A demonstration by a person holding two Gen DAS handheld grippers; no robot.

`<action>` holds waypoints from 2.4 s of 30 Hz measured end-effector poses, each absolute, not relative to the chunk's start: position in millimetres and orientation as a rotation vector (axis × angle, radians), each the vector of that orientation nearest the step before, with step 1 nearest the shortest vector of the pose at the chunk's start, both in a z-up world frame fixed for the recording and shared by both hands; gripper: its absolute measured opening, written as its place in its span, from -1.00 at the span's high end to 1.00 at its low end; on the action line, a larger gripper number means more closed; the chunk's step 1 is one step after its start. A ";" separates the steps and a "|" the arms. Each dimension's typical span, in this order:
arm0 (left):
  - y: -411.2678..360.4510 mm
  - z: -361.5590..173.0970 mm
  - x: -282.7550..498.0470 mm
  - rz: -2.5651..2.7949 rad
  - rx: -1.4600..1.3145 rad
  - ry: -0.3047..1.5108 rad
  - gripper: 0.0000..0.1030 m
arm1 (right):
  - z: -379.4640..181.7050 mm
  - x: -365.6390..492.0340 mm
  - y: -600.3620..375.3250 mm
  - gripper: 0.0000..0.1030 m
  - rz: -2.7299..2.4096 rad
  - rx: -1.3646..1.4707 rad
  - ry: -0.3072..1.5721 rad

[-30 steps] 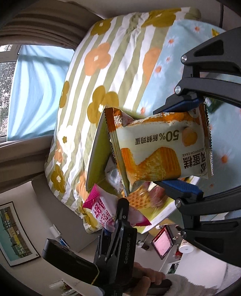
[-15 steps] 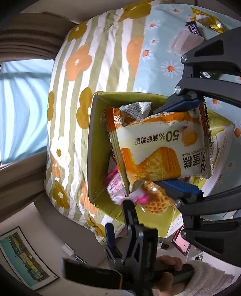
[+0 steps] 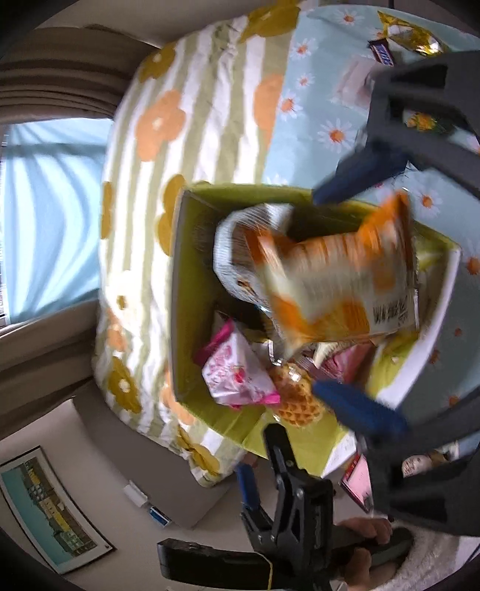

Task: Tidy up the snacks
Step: 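Open both tools to drop the packets into the box, then move both tools back to the remaining snacks on the table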

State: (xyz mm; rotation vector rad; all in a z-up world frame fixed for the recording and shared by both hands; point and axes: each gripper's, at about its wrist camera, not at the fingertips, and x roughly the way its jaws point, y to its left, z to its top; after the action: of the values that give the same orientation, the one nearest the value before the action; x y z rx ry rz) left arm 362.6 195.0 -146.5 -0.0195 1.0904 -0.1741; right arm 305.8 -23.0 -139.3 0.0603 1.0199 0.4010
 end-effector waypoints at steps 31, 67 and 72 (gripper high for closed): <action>167.1 -120.5 324.4 -0.236 0.076 0.976 -0.99 | -100.2 253.1 -36.6 -0.99 0.242 -0.005 0.901; -128.7 -176.6 261.9 -0.271 0.003 1.096 -0.99 | -118.4 284.1 -286.6 -0.99 0.430 -0.154 0.896; -153.6 -219.9 266.4 -0.254 0.008 1.175 -0.99 | -155.5 301.5 -297.9 -0.99 0.476 -0.180 0.956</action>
State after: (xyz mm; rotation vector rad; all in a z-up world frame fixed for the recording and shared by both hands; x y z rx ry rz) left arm 266.4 -153.6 -219.9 0.0085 1.1746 -0.2538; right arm 301.5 -297.9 -155.5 -0.1800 0.9559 0.4757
